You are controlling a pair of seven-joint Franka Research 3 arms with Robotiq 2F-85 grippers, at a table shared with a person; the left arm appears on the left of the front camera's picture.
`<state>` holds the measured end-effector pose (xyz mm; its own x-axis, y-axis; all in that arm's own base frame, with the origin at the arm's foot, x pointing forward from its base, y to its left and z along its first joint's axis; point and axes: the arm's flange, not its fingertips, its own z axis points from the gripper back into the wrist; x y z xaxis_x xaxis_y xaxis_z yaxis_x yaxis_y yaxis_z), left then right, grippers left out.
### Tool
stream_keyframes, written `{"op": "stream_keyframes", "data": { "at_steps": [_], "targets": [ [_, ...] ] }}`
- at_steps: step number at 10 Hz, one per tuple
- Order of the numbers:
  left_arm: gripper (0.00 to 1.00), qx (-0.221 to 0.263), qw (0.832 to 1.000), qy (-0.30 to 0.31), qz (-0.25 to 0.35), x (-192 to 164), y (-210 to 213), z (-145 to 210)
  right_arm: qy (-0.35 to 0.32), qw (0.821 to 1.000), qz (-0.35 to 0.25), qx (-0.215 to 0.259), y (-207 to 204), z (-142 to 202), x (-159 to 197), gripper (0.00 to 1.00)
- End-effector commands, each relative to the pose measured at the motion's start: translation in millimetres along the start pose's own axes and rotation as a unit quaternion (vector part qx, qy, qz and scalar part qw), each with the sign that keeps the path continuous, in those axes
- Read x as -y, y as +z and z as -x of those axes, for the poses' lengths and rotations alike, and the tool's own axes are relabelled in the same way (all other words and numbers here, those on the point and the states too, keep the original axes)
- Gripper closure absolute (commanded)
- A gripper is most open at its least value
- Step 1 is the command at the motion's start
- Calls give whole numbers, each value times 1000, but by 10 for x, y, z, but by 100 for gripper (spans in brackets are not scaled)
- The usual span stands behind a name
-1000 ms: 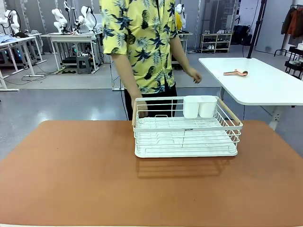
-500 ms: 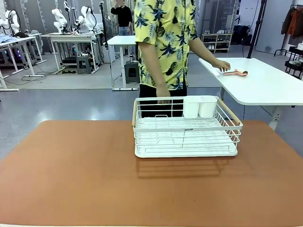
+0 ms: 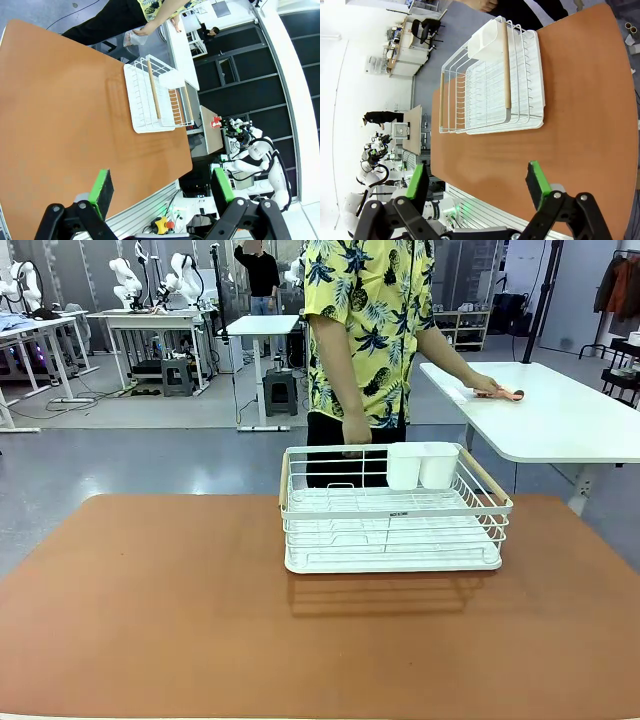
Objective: Clean the table.
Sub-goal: Pick up the Lint Roller when the human hands it over.
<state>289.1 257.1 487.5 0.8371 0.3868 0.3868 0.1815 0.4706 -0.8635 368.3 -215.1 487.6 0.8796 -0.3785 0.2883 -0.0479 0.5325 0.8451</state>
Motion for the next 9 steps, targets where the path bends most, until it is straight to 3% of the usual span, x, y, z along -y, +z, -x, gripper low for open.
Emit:
{"op": "stream_keyframes", "data": {
  "at_steps": [1, 9],
  "targets": [
    [0, 3, 1000, -6, 10, 7, 17, 18, 5, 1000, -5, 2, 18, 7, -25, 0],
    [0, 3, 1000, -6, 10, 7, 17, 18, 5, 1000, -5, 2, 18, 7, -25, 0]
  ]
}}
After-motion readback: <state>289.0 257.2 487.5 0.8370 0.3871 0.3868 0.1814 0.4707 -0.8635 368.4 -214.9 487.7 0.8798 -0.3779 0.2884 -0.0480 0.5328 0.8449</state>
